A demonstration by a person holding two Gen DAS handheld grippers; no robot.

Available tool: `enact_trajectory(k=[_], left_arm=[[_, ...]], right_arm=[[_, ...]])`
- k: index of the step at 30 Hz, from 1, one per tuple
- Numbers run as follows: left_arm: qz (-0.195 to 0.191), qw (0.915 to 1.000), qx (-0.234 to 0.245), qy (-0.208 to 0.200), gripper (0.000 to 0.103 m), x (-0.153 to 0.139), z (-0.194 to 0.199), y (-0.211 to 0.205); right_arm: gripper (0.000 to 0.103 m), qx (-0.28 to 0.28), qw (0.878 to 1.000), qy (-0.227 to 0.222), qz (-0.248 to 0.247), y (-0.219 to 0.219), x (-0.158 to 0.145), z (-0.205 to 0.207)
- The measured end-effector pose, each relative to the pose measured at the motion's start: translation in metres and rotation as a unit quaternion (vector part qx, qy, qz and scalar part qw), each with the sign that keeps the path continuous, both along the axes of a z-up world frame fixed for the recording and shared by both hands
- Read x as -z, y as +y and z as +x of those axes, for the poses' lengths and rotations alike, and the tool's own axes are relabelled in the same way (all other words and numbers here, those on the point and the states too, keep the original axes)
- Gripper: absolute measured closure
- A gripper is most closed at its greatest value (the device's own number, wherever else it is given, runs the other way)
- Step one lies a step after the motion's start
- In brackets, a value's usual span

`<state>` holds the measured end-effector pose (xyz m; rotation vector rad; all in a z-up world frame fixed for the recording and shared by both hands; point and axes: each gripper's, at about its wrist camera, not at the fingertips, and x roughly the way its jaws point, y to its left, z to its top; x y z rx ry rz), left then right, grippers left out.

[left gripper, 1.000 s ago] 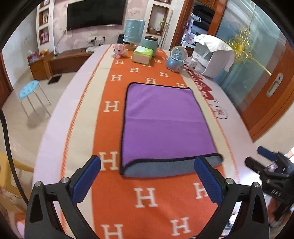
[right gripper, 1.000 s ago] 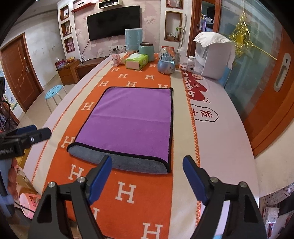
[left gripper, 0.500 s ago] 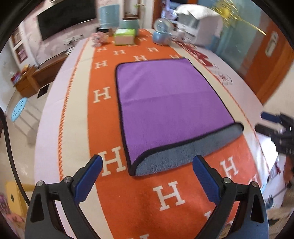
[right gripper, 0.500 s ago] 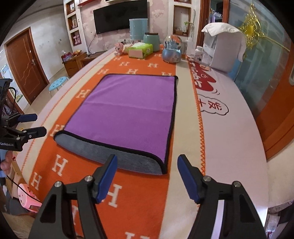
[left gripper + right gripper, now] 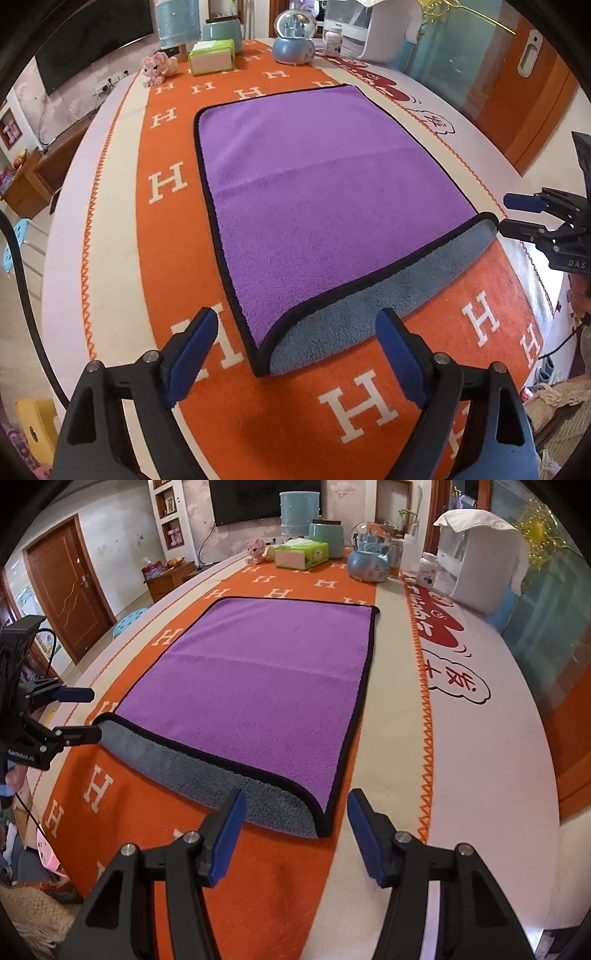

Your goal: Fold towel

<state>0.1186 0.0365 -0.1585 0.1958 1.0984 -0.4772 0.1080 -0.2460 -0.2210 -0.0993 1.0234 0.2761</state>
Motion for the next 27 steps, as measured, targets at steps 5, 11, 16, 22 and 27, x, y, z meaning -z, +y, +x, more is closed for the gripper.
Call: enact_trajectory(k=[5, 11, 16, 22, 27], left_arm=[[0.002, 0.9999, 0.015, 0.004, 0.020, 0.004, 0.002, -0.005], [0.010, 0.9992, 0.037, 0.015, 0.034, 0.011, 0.005, -0.013], [0.007, 0.9984, 0.045, 0.033, 0.049, 0.018, 0.011, -0.012], [0.000, 0.9977, 0.051, 0.045, 0.065, 0.023, 0.015, -0.008], [-0.008, 0.9973, 0.053, 0.051, 0.072, 0.022, 0.015, -0.003]], right_arm=[[0.052, -0.018, 1.000, 0.011, 0.010, -0.003, 0.008, 0.006], [0.061, -0.033, 0.999, 0.027, 0.020, -0.003, 0.018, 0.012], [0.067, -0.050, 0.998, 0.036, 0.013, 0.000, 0.024, 0.012], [0.073, -0.059, 0.998, 0.035, 0.008, 0.001, 0.026, 0.012], [0.082, -0.063, 0.997, 0.035, 0.008, 0.000, 0.027, 0.012]])
